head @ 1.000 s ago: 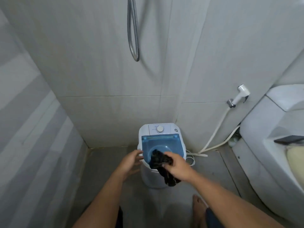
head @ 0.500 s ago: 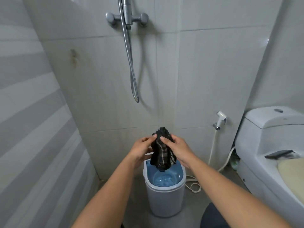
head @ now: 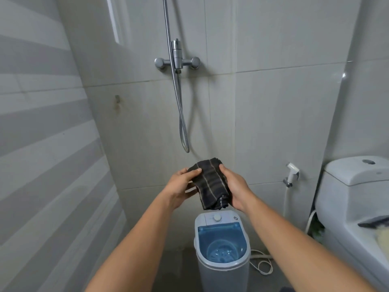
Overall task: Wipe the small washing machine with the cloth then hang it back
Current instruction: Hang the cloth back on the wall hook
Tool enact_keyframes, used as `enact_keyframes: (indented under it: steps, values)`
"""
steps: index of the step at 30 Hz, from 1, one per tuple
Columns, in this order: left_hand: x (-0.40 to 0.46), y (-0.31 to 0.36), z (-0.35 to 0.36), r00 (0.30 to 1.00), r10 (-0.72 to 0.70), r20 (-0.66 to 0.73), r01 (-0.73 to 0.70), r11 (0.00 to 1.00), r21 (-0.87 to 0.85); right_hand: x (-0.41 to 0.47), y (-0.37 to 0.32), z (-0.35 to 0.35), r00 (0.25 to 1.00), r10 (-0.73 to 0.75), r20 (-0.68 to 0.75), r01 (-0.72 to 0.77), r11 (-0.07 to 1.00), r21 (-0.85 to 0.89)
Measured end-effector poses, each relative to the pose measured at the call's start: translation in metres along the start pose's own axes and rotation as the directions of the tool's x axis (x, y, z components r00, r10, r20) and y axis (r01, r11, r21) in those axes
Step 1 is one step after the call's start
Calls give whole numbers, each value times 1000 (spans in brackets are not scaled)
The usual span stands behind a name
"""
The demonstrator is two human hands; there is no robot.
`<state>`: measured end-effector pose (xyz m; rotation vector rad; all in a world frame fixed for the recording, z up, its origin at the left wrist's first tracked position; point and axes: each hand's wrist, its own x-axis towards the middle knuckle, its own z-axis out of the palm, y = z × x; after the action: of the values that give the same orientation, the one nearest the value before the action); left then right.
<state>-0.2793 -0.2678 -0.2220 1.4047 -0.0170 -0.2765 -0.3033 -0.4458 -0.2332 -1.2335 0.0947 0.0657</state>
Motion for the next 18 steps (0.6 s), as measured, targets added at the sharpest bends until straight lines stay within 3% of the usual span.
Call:
enact_keyframes:
  steps: [9, 15, 18]
  values:
    - [2, 61, -13, 969, 192, -154, -168, 974, 153, 18, -19, 13, 980, -94, 177, 134, 965, -224]
    - [-5, 113, -29, 957, 286, -40, -264, 922, 284, 31, -47, 46, 917, -232, 323, 371, 794, -482]
    - [-9, 137, -46, 938, 346, -28, -314, 880, 357, 43, -57, 73, 893, -232, 386, 404, 794, -455]
